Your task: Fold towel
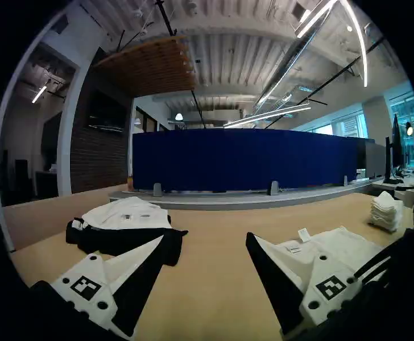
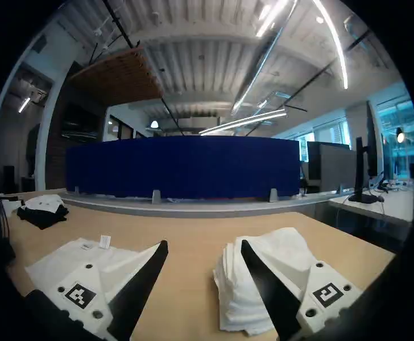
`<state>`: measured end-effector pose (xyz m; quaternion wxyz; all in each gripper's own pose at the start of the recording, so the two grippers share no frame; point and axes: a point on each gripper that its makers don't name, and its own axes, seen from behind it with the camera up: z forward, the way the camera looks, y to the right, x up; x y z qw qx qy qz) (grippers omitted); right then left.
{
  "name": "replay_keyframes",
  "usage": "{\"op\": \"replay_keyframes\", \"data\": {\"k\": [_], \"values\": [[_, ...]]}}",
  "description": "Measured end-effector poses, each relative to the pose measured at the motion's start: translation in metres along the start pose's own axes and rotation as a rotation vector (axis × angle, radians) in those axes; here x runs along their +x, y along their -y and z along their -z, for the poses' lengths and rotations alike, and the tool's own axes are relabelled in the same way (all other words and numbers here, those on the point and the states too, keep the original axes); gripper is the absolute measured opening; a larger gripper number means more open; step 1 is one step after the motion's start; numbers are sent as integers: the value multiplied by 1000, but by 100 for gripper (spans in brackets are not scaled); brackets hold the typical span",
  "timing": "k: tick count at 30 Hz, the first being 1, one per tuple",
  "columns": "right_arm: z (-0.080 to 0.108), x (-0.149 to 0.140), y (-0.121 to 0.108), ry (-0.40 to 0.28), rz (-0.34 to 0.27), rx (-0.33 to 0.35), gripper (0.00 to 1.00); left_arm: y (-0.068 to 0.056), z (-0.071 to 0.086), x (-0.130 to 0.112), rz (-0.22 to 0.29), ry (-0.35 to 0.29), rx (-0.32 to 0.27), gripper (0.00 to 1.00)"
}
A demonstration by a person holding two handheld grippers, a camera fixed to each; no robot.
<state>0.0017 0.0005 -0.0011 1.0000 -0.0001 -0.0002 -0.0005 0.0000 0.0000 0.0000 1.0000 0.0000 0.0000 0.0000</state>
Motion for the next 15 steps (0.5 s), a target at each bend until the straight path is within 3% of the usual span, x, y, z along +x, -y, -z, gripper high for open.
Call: {"op": "replay_keyframes", "data": {"k": [15], "values": [[0,1,0,0,0,0,100,-1,1,0,1,0,0,99]]}}
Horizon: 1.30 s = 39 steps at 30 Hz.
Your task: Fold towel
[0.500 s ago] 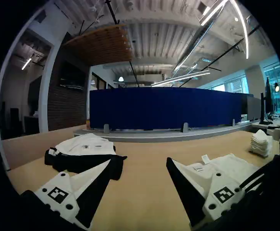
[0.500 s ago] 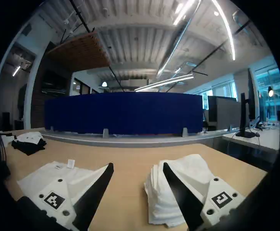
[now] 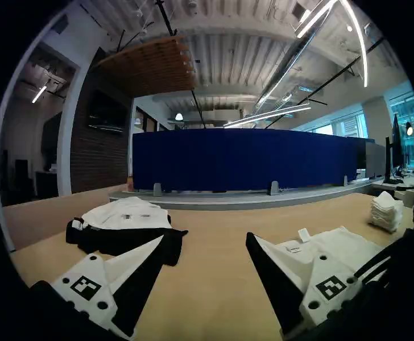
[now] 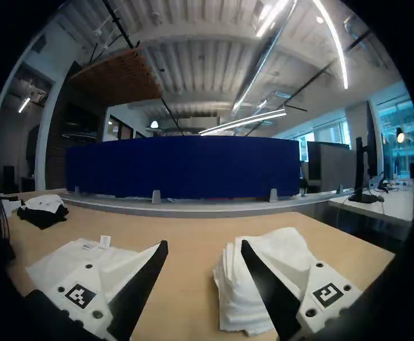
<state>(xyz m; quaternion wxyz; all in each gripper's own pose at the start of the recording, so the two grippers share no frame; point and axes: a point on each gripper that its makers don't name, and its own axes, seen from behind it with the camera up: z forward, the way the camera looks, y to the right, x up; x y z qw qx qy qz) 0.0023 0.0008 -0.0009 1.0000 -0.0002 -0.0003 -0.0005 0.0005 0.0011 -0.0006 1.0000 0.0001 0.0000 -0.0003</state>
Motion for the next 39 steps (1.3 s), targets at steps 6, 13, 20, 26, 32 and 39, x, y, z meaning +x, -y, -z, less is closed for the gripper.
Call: {"op": "replay_keyframes", "data": {"k": [6,13,20,26,32,39], "values": [[0,-2,1,0,0,0,100,0,0,0,1,1,-1,99],[0,-2,1,0,-1,1,100,-1,1,0,-1,1,0,99],[-1,-2,0,7,9,-6,100,3,-1,-1,-1,3,11,99],[2,25,-5,-3,29,-26,100,4,-2,17,15,4,12,99],[7,65,0,2,42,-31,100,7,-2,66,27,-9,-4,99],[12,130,12,5,73,-32,100,5,2,137,-16,-18,-32,99]]}}
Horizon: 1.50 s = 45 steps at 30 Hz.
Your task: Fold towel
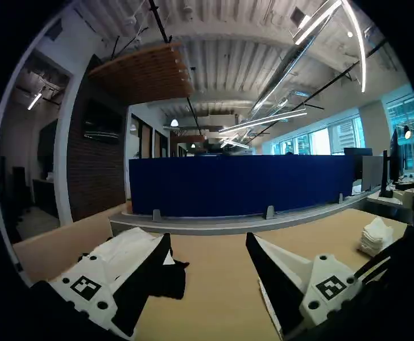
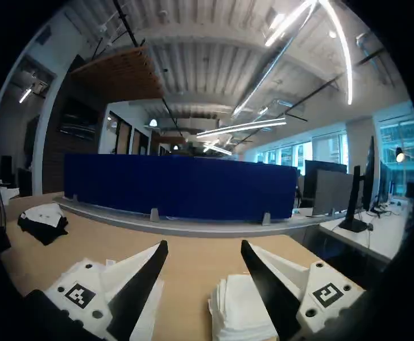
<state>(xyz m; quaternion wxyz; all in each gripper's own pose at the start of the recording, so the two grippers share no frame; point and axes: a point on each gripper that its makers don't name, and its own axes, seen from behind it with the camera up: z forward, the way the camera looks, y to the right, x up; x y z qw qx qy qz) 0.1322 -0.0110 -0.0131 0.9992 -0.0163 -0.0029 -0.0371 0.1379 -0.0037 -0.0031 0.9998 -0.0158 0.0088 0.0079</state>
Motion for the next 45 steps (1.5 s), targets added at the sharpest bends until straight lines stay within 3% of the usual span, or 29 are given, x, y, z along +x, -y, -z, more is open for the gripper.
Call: {"op": "replay_keyframes", "data": {"k": [6,15,24,36,45], "values": [[0,51,0,-8,14,-6,100,-1,3,37,-18,30,-24,99],[3,75,7,31,23,37,100,-13,0,57,-44,74,-84,99],[10,59,28,155,60,162,100,-41,0,51,-77,159,-204,99],[31,24,65,362,165,403,100,-83,15,13,-121,360,-385,99],[40,7,76,415,203,474,100,-102,20,-2,-153,410,-449,99]]}}
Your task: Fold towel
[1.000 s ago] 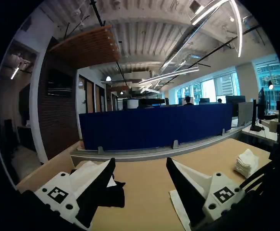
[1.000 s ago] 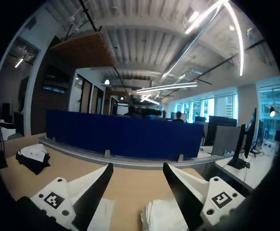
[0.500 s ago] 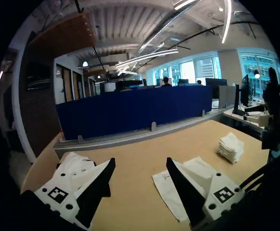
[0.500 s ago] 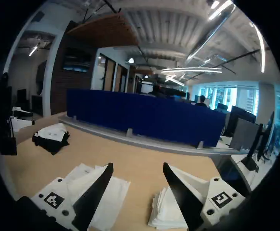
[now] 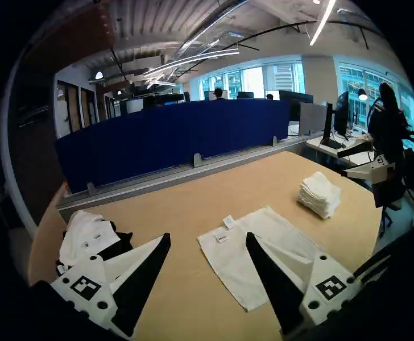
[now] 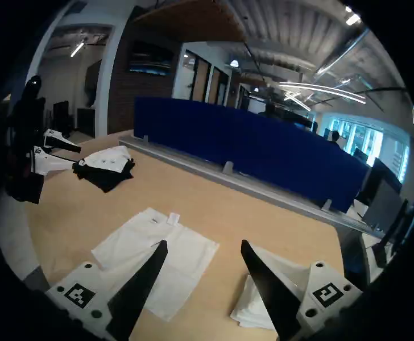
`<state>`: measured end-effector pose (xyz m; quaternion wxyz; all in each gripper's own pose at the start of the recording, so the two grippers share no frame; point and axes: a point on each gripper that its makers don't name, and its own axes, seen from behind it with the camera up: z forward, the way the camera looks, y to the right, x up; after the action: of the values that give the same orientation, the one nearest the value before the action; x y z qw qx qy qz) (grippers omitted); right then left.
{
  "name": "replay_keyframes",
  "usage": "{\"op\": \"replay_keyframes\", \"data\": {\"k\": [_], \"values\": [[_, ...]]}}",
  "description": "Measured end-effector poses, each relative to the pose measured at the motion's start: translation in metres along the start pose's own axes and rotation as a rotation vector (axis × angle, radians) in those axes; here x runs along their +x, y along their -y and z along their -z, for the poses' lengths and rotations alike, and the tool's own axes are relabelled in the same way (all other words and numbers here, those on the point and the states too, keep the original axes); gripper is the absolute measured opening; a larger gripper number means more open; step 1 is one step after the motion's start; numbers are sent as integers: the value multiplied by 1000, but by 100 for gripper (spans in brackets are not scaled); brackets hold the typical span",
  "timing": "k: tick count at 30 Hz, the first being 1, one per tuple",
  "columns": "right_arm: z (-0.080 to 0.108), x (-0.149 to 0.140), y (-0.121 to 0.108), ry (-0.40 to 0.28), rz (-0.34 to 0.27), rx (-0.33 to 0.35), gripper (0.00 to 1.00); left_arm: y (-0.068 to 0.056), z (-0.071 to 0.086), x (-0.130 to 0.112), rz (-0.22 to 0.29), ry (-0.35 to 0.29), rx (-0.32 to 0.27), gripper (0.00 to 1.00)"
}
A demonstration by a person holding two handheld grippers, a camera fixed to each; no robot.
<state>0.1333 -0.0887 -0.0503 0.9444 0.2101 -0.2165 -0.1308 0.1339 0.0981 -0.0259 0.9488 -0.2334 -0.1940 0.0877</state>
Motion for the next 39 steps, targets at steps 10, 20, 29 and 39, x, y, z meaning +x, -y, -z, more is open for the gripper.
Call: {"op": "replay_keyframes", "data": {"k": [10,20,29,39], "values": [[-8,-29,8,58,9,36,100,-19,-12,-38,-42,72,-39,99],[-23,-82,25,132,2,68,100,-41,-27,-103,-41,184,-101,99],[-41,-134,41,200,-15,103,100,-58,-43,-158,-27,282,-155,98],[-56,-188,56,285,-15,147,100,-80,-54,-208,-69,384,-221,98]]}}
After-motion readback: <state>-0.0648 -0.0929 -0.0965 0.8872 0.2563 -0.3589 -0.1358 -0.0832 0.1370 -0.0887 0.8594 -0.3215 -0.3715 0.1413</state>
